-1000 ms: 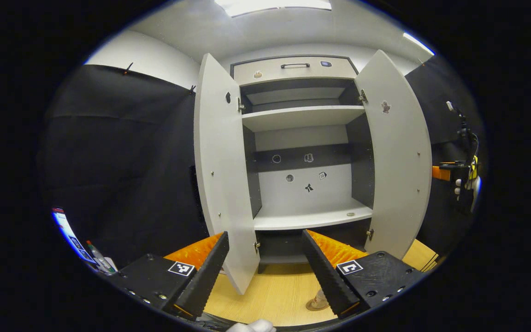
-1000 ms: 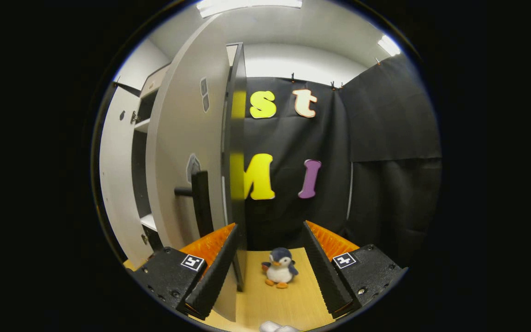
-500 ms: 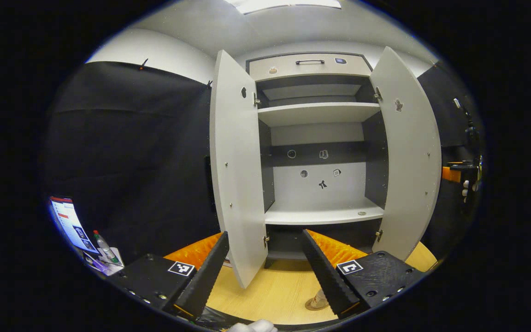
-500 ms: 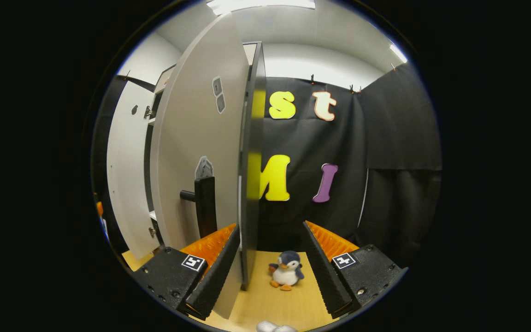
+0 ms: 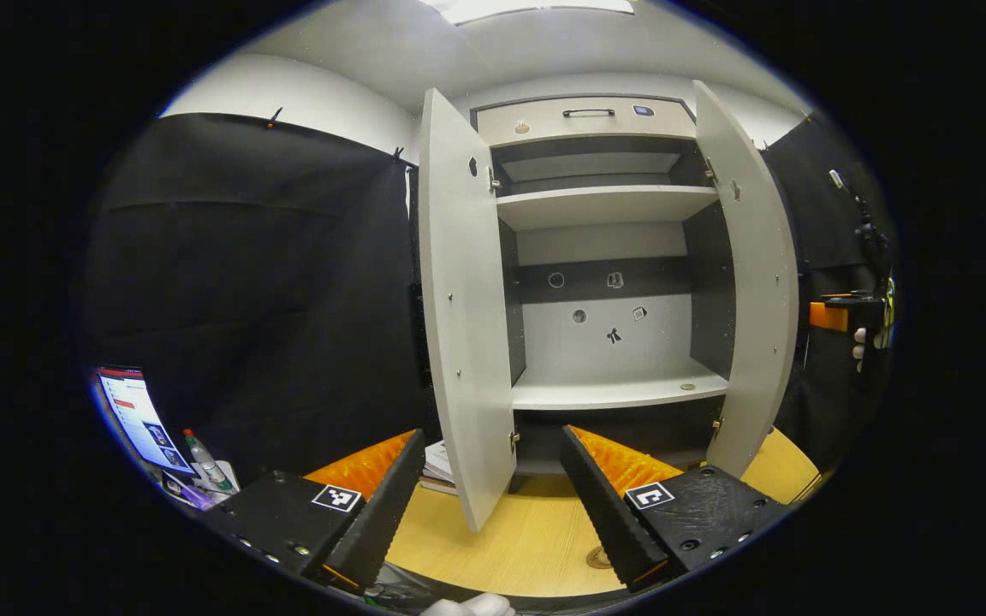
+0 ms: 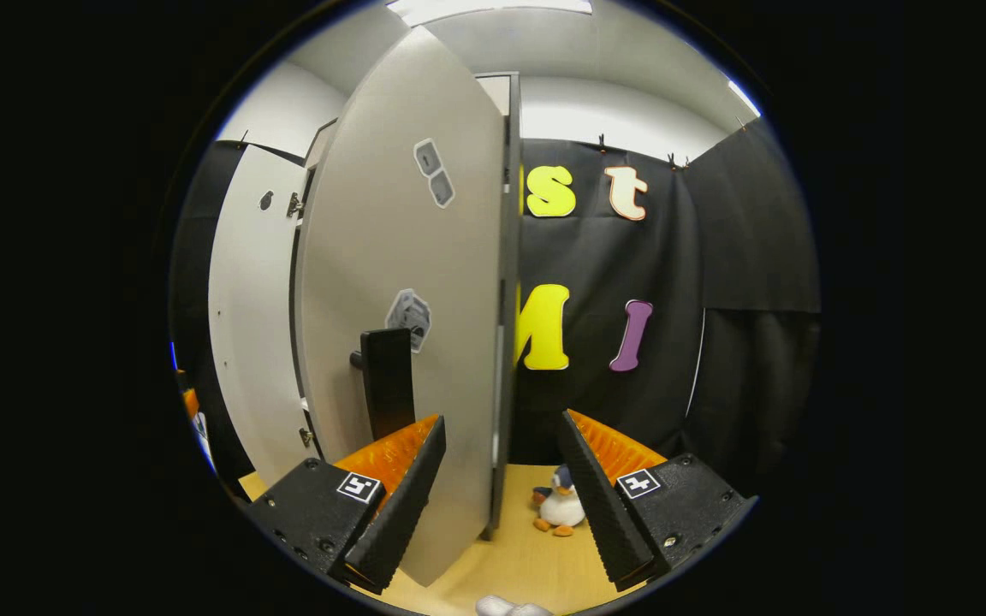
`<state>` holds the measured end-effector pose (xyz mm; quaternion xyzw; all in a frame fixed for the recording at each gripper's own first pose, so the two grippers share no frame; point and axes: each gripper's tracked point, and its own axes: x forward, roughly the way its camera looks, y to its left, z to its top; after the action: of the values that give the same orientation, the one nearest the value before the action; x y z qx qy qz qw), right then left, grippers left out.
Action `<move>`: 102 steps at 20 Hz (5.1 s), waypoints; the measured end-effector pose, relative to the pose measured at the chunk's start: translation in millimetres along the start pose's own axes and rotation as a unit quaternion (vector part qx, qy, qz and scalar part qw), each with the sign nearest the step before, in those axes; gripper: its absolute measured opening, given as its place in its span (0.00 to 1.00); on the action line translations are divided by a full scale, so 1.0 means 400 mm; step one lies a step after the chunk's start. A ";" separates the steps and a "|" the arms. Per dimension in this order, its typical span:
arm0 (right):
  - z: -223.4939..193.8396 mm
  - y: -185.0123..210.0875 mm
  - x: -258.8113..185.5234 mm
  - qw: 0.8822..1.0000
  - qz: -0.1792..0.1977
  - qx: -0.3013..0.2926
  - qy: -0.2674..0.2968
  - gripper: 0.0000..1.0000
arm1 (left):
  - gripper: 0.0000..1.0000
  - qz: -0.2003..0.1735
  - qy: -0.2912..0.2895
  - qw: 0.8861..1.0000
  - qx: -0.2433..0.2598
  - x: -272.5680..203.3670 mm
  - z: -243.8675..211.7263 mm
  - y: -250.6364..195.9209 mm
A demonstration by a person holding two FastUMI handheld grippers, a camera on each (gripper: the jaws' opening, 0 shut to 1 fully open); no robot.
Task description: Grasp the bottle in the cabinet with the left hand and place it on the coaster, then close the right door with the right hand and the left door with the left hand.
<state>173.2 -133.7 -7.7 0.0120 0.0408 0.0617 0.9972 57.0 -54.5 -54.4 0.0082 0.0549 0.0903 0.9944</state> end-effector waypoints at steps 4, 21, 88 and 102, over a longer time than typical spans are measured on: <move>0.001 0.107 0.042 1.000 0.022 0.000 -0.001 0.83 | 0.95 -0.003 0.001 1.000 0.009 -0.007 -0.005 0.019; 0.070 0.169 -0.011 0.998 -0.015 -0.020 -0.050 0.83 | 0.96 -0.011 -0.003 1.000 -0.007 0.057 -0.010 0.142; 0.021 0.097 -0.269 0.998 -0.052 0.005 -0.031 0.83 | 0.96 -0.089 -0.040 0.995 0.019 0.353 0.135 -0.032; 0.036 0.137 -0.257 0.996 -0.069 0.011 -0.051 0.83 | 0.95 -0.073 -0.045 0.996 0.018 0.136 0.142 0.086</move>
<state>65.9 -92.5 16.3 0.0237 -0.0089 -0.0080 0.9996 110.1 -11.1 -3.0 0.0265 0.0122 0.0156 0.9995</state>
